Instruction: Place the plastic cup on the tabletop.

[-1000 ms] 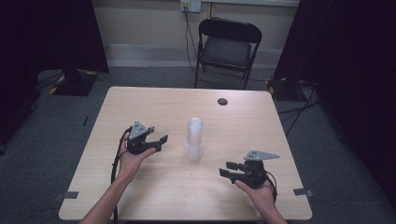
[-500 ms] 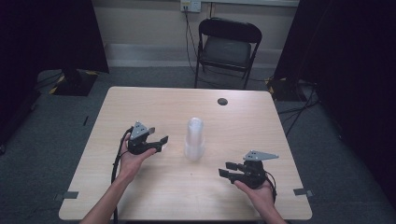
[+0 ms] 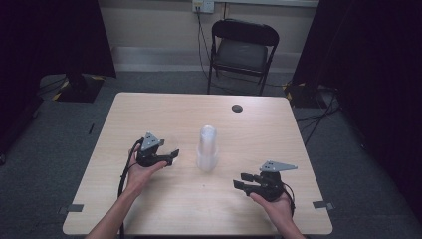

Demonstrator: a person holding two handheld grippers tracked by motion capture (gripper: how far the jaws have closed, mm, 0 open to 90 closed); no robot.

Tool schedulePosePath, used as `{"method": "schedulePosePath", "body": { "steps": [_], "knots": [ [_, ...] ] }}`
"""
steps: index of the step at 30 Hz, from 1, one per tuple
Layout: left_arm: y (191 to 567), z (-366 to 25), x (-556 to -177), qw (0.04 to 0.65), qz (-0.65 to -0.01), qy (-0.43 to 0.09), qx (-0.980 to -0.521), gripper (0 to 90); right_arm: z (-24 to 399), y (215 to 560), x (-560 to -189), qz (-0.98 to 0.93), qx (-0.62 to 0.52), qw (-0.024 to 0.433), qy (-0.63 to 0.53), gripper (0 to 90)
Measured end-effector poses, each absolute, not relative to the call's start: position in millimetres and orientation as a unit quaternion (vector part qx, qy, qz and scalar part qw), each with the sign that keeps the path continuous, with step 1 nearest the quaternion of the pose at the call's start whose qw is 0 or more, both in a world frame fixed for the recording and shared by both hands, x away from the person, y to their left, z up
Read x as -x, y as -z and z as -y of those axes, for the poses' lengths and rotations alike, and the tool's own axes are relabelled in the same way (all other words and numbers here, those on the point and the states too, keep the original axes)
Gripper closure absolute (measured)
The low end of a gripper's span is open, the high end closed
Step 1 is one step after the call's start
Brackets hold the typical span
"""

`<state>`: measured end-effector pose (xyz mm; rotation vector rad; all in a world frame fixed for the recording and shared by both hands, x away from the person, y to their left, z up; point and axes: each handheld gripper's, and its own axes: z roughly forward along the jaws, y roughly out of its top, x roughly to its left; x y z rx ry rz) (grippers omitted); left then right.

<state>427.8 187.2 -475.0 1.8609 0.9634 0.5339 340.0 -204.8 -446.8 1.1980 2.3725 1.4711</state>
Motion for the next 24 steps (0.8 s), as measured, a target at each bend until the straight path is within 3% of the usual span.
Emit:
{"method": "schedulePosePath", "body": {
  "steps": [10, 24],
  "knots": [
    [482.6, -187.9, -426.0, 0.45, -0.4, -0.208, -0.771, 16.0, 205.6, 446.7, -339.4, -0.779, -0.393, 0.052, -0.486, 53.2],
    [477.6, -197.0, -416.3, 0.441, -0.399, -0.216, -0.774, 17.9, 209.9, 447.9, -341.1, -0.777, -0.399, 0.062, -0.483, 50.1]
  ]
}}
